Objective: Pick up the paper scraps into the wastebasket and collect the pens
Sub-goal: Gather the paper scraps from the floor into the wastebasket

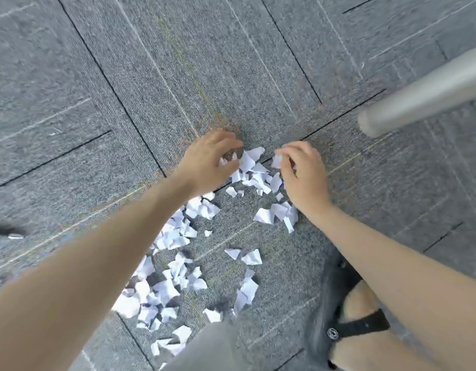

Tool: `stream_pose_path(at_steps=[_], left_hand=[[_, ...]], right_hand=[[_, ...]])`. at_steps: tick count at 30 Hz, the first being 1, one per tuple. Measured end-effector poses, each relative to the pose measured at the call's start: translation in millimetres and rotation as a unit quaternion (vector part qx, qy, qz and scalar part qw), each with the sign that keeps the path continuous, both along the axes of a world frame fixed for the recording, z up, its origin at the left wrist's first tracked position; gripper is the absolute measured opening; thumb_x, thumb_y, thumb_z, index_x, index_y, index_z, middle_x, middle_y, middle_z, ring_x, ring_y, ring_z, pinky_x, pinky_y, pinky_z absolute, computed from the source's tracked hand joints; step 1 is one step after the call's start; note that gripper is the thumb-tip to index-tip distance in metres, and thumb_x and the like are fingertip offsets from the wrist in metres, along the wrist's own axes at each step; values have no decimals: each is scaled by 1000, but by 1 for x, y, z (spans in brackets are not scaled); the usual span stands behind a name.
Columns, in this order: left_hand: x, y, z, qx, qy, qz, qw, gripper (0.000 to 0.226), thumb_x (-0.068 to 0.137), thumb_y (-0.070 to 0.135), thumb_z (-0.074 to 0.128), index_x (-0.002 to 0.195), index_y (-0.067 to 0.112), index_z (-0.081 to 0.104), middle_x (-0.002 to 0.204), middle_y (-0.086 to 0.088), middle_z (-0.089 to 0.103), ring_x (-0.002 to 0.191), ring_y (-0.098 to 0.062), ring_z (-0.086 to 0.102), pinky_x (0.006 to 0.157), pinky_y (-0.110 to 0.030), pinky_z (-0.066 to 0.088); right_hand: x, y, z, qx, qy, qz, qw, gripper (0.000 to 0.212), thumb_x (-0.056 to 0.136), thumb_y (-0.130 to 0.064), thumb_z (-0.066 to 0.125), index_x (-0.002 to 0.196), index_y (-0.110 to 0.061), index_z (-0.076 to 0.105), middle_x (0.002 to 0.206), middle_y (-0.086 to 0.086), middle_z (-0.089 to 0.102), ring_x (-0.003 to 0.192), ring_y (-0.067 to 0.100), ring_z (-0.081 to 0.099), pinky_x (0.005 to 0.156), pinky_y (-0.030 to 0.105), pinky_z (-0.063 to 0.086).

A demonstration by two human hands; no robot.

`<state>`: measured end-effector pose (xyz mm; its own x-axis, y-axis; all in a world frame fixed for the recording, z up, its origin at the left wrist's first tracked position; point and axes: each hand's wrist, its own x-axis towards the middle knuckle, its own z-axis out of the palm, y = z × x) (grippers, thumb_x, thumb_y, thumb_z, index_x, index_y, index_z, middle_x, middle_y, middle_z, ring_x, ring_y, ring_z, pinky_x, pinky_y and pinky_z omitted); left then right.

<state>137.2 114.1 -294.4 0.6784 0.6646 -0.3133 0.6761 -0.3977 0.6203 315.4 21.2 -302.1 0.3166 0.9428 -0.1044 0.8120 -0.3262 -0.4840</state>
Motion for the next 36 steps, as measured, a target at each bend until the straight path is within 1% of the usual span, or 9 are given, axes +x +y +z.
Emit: stream_pose_path(at_steps=[4,7,9,17,21,26,29,31,36], left_hand=[[-23,-40,12,-34,-17,-35,999,32,95,27,44,125,25,52,136,9,46,126,-4,37,114,-34,7],[-51,-62,21,-25,-97,67,993,29,94,21,47,121,22,57,118,15,51,101,5,50,100,-42,42],[-68,-69,19,4,-119,168,979,29,93,19,48,120,20,57,118,14,50,90,13,49,86,-30,48],[-120,-96,7,0,-65,344,937,37,92,23,47,129,20,47,130,6,46,119,-5,40,100,-19,27],[-121,-104,-2,-10,-24,342,939,41,92,27,46,133,21,43,138,4,42,128,-10,34,108,-34,25],[-115,-98,-5,14,16,209,978,49,90,42,32,136,25,40,139,5,45,135,-19,32,114,-50,16],[-116,-105,4,16,-20,109,994,40,93,29,41,132,20,46,127,-1,57,115,-22,54,107,-44,34],[-111,-95,12,11,-69,164,984,36,94,23,44,129,18,49,128,-2,54,108,-17,57,101,-36,42],[-74,-46,6,32,-29,195,980,39,96,24,39,134,17,43,137,-3,43,126,-19,40,110,-39,29]], right_hand=[[-11,-18,3,89,24,-178,980,24,93,-23,45,106,-16,64,113,-3,56,102,6,46,94,25,32],[-9,-20,-5,0,1,-312,950,34,92,-31,44,123,-20,53,135,0,43,126,17,36,106,38,22],[-31,-34,-11,-41,-10,-261,964,38,91,-31,44,128,-21,49,140,0,39,130,19,31,109,39,18],[-95,-67,6,20,54,-50,997,40,88,-35,36,120,-20,54,130,0,47,123,16,38,103,36,22],[-46,-5,-5,-5,6,-93,996,39,93,-33,36,129,-19,45,142,0,36,133,17,28,110,42,16],[-75,-14,-8,-50,-3,31,998,46,89,-41,34,126,-20,49,138,-1,41,130,20,31,108,41,16],[-105,-51,-1,-28,12,131,991,43,86,-38,32,114,-18,58,124,-1,52,117,19,43,99,35,20],[-108,-47,3,16,3,117,993,38,85,-35,36,110,-18,60,119,0,54,112,18,44,96,34,21],[-88,24,1,-5,4,121,993,36,93,-26,41,126,-15,50,132,3,47,123,19,40,104,31,23]])
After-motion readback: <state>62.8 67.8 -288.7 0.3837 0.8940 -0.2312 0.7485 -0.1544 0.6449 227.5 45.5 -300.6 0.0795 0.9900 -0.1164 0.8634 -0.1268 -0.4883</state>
